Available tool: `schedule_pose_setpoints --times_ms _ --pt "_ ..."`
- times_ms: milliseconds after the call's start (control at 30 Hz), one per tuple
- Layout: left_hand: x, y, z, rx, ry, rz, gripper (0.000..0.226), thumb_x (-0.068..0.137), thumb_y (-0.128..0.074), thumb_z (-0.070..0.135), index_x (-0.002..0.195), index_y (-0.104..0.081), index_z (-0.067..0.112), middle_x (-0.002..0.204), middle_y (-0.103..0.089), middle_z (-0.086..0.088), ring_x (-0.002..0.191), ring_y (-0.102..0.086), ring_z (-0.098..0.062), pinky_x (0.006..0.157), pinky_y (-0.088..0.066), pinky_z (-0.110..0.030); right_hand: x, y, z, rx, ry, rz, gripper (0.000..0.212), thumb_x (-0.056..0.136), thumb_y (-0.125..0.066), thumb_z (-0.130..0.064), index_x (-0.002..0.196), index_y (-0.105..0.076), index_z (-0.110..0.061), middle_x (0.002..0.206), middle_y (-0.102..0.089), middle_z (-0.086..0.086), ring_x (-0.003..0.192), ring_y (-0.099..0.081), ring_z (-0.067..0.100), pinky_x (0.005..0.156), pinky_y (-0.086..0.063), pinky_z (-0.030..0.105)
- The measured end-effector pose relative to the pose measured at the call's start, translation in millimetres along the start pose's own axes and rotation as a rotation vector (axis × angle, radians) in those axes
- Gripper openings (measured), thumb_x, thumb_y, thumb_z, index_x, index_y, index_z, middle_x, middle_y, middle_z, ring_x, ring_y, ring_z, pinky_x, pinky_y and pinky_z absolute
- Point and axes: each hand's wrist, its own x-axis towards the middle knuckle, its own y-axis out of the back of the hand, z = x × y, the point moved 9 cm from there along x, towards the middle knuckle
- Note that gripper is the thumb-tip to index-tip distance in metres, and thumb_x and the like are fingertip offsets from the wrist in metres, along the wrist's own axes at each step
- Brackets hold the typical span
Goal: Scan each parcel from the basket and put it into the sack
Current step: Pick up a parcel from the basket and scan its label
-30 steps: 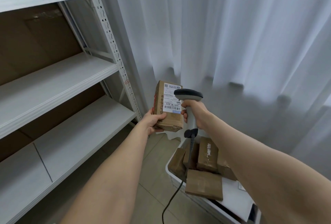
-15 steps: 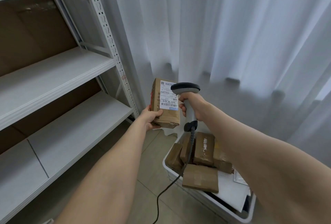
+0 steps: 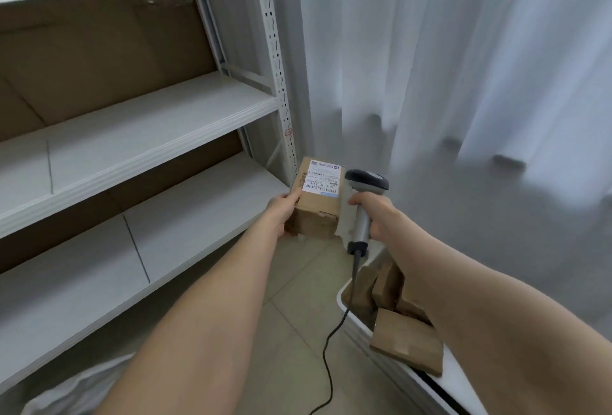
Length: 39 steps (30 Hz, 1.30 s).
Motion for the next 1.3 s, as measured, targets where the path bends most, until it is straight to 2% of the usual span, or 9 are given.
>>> schedule_pose_setpoints --times_ms 400,567,633,767,833,967,1067,1167,1300 --pt "-71 166 -77 -0.155 0.145 0.292 0.029 0.086 -0.063 0.029 0.11 -0.058 0.015 0.097 -0.064 -0.01 0.09 -0.061 -0.023 0.092 -0.052 -0.04 -24 -168 89 -0.181 -0.071 -0.317 0.017 0.082 -0.068 0.002 0.092 -0.057 -0.005 0.1 -0.063 0.016 0.091 -0.062 0.032 0.086 -0.054 0.044" --pt "-119 250 -122 -0.262 0.15 0.454 0.026 0.081 -0.07 0.019 0.104 -0.062 0.009 0.092 -0.067 -0.012 0.086 -0.065 -0.025 0.087 -0.055 -0.044 -54 -242 135 -0.304 -0.084 -0.447 0.025 0.081 -0.071 -0.001 0.103 -0.06 -0.002 0.096 -0.062 0.015 0.088 -0.059 0.03 0.077 -0.052 0.04" --pt "-141 288 -143 -0.275 0.161 0.536 0.028 0.081 -0.071 0.017 0.106 -0.062 0.006 0.09 -0.069 -0.013 0.082 -0.067 -0.025 0.078 -0.057 -0.041 -70 -270 155 -0.337 -0.105 -0.467 0.03 0.08 -0.072 -0.004 0.107 -0.06 -0.003 0.089 -0.062 0.011 0.086 -0.058 0.028 0.086 -0.052 0.042" --pt "-174 359 -186 -0.302 0.183 0.653 0.022 0.084 -0.068 0.016 0.103 -0.06 0.007 0.083 -0.065 -0.01 0.069 -0.061 -0.02 0.053 -0.049 -0.029 -102 -327 197 -0.366 -0.16 -0.526 0.007 0.084 -0.067 -0.002 0.087 -0.062 -0.006 0.072 -0.06 0.008 0.061 -0.055 0.02 0.059 -0.046 0.031" --pt "-181 394 -211 -0.317 0.199 0.686 0.026 0.084 -0.069 0.017 0.105 -0.06 0.006 0.083 -0.064 -0.011 0.069 -0.061 -0.02 0.052 -0.048 -0.029 -119 -359 222 -0.386 -0.184 -0.558 0.012 0.086 -0.066 -0.003 0.078 -0.059 -0.008 0.071 -0.058 0.007 0.059 -0.053 0.019 0.061 -0.047 0.033" --pt "-181 466 -262 -0.364 0.26 0.699 0.03 0.081 -0.072 0.022 0.105 -0.062 0.007 0.086 -0.067 -0.011 0.072 -0.063 -0.022 0.059 -0.051 -0.031 -147 -435 280 -0.429 -0.218 -0.612 0.008 0.084 -0.068 -0.004 0.082 -0.061 -0.007 0.077 -0.057 0.008 0.068 -0.054 0.02 0.083 -0.052 0.044" --pt "-165 537 -317 -0.409 0.313 0.701 0.056 0.065 -0.081 0.033 0.112 -0.061 0.008 0.1 -0.069 -0.015 0.085 -0.068 -0.029 0.073 -0.057 -0.044 -157 -495 335 -0.457 -0.255 -0.611 0.019 0.083 -0.069 -0.006 0.101 -0.062 -0.005 0.083 -0.057 0.01 0.07 -0.056 0.023 0.068 -0.052 0.04" --pt "-156 592 -365 -0.44 0.392 0.667 0.057 0.069 -0.079 0.036 0.114 -0.059 0.008 0.11 -0.066 -0.016 0.093 -0.066 -0.036 0.059 -0.058 -0.047 -161 -549 391 -0.482 -0.31 -0.575 0.024 0.084 -0.069 -0.009 0.104 -0.056 -0.005 0.083 -0.054 0.011 0.068 -0.055 0.024 0.057 -0.048 0.035" --pt "-134 644 -434 -0.49 0.497 0.65 0.055 0.077 -0.073 0.038 0.119 -0.057 0.007 0.113 -0.065 -0.014 0.104 -0.063 -0.033 0.09 -0.051 -0.048 -149 -600 458 -0.493 -0.355 -0.533 0.033 0.076 -0.075 -0.013 0.106 -0.065 -0.004 0.097 -0.066 0.016 0.089 -0.065 0.032 0.089 -0.055 0.05"
